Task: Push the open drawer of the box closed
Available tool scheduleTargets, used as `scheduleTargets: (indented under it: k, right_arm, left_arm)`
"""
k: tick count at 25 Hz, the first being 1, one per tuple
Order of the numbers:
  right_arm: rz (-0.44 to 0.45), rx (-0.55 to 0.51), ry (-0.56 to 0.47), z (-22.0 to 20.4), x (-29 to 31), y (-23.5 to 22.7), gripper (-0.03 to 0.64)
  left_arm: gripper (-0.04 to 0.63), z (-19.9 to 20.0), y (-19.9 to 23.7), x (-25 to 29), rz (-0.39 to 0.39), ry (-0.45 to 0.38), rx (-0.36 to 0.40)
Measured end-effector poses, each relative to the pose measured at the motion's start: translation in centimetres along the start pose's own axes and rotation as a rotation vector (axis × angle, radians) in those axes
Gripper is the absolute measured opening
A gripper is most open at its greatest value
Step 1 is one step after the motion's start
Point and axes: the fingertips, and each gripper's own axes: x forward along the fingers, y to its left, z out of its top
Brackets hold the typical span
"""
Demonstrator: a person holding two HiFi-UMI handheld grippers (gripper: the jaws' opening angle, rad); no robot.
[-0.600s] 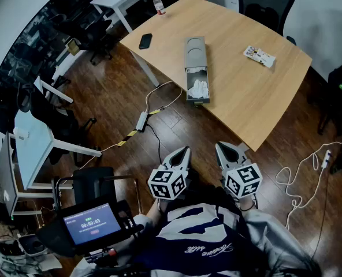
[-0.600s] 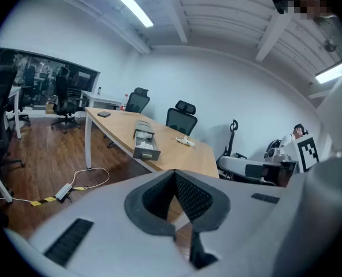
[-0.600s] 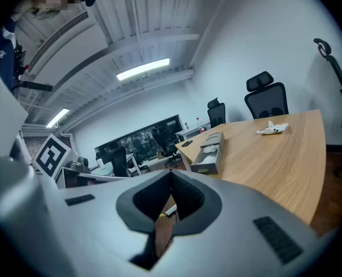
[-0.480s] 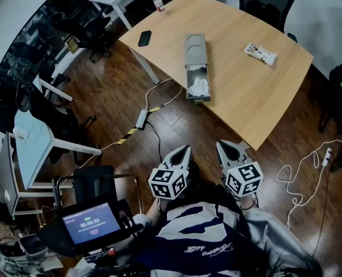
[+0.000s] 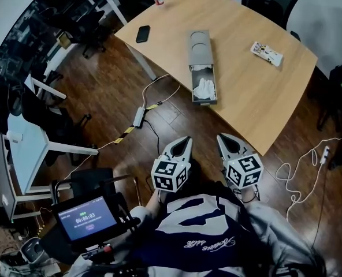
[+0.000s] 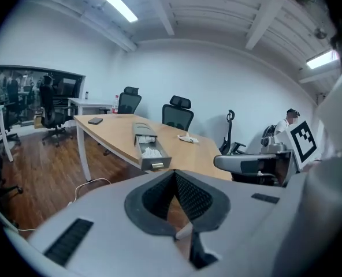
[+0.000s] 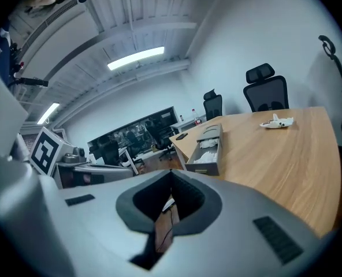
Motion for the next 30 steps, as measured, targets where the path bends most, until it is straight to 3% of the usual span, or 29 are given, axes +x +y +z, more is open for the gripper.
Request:
scheduleTargets:
  k: [7, 15, 24, 30]
  right_arm:
    - [-0.043, 0.027, 0.030, 1.6, 7.2, 0.1, -0.003]
    - [-0.165, 0.094, 0.065, 1.5, 13.5, -1.2, -0.003]
    - [-0.280, 0.118, 0.156, -1.5, 15.0, -3.4, -0.003]
    - [-0.307, 0.118, 0.213, -3.0, 16.1, -6.2, -0.003]
  left_arm:
    - [0.003, 4.3, 7.3, 1.7, -0.015, -0.016, 0.026]
    - [0.003, 7.9, 15.9, 3.6, -0.042, -0.021, 0.053]
    - [0.003, 7.6, 17.5, 6.4, -0.141, 0.033, 0.079]
    - [0.003, 6.5, 17.8, 8.0, -0.148, 0.062, 0.070]
